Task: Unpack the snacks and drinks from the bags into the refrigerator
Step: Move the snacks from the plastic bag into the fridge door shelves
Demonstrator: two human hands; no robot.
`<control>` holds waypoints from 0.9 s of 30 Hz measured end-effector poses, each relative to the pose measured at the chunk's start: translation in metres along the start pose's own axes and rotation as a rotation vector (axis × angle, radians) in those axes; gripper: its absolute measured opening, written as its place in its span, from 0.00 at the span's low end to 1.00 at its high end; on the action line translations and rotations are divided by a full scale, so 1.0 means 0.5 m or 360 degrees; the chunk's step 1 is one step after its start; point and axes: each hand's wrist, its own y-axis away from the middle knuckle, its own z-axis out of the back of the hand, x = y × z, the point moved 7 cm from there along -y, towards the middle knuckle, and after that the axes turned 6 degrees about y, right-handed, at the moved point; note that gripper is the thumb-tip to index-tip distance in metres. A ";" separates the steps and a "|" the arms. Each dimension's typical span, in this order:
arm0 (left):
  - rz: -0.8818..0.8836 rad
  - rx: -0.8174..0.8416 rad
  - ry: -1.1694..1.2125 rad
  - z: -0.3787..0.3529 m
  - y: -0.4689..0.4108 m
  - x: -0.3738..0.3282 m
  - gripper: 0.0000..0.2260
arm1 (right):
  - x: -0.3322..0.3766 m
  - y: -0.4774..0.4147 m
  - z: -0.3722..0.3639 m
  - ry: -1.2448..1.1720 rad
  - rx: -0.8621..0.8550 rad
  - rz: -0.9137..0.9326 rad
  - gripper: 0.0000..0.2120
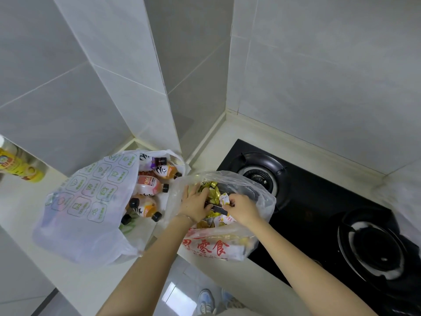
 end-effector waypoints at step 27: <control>-0.0199 -0.0383 0.0642 0.116 0.097 -0.039 0.02 | 0.030 0.056 0.081 -0.0953 -0.0300 0.0008 0.06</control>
